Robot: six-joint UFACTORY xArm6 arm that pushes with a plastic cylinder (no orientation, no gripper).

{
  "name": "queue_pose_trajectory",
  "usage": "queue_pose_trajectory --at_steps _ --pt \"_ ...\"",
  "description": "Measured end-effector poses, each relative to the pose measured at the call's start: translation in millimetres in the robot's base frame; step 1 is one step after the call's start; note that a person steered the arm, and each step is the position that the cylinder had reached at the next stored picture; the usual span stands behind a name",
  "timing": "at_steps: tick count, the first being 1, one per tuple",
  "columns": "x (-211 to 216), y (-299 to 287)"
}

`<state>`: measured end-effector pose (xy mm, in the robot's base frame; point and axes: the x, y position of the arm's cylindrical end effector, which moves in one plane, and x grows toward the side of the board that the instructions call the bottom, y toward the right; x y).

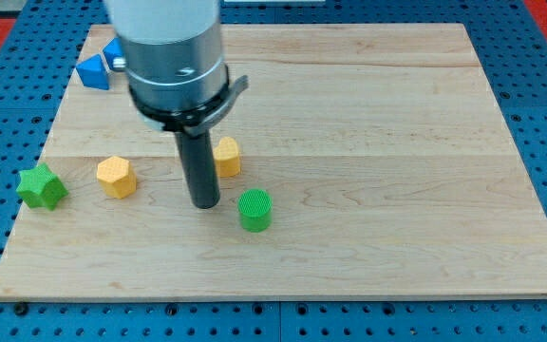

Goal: Push the green circle towards the bottom right

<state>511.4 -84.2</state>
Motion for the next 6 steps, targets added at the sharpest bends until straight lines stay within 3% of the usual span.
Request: queue_pose_trajectory --at_steps 3,4,6 --pt "40.9 83.1" --pt "40.6 138.2" --pt "79.1 140.9"
